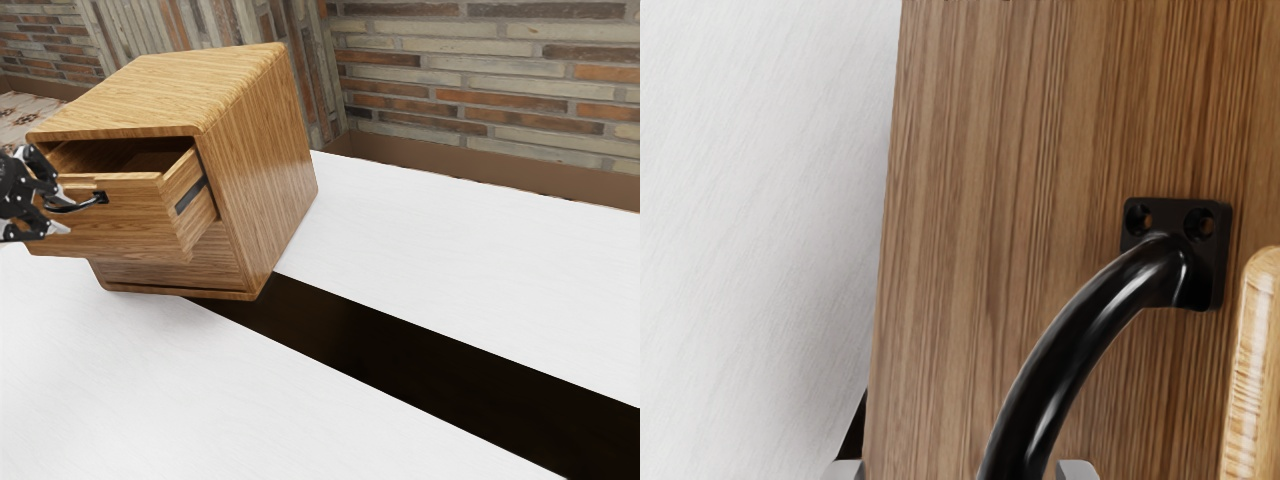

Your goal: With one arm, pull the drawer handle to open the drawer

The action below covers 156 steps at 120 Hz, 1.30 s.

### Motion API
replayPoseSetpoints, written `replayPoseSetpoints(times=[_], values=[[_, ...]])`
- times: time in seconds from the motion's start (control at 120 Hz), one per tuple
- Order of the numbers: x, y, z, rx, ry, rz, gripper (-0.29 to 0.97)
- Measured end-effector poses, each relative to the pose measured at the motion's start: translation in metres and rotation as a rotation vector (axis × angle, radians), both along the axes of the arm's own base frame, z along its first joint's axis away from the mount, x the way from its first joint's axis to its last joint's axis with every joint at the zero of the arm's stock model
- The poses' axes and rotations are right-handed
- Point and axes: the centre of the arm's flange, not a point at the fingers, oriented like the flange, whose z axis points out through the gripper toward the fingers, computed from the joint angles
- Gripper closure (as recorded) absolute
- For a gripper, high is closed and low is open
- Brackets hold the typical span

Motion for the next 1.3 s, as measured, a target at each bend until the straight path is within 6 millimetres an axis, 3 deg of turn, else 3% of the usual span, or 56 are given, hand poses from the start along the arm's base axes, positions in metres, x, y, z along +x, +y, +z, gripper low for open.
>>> replayPoseSetpoints(times=[0.367,0.967,1.3], values=[[-0.017,-0.001,-0.001,-0.001,-0.005,0.028,0.49],[-0.016,-0.015,-0.002,-0.012,-0.01,0.022,0.49],[-0.028,-0.014,-0.001,-0.032,-0.018,0.045,0.49]])
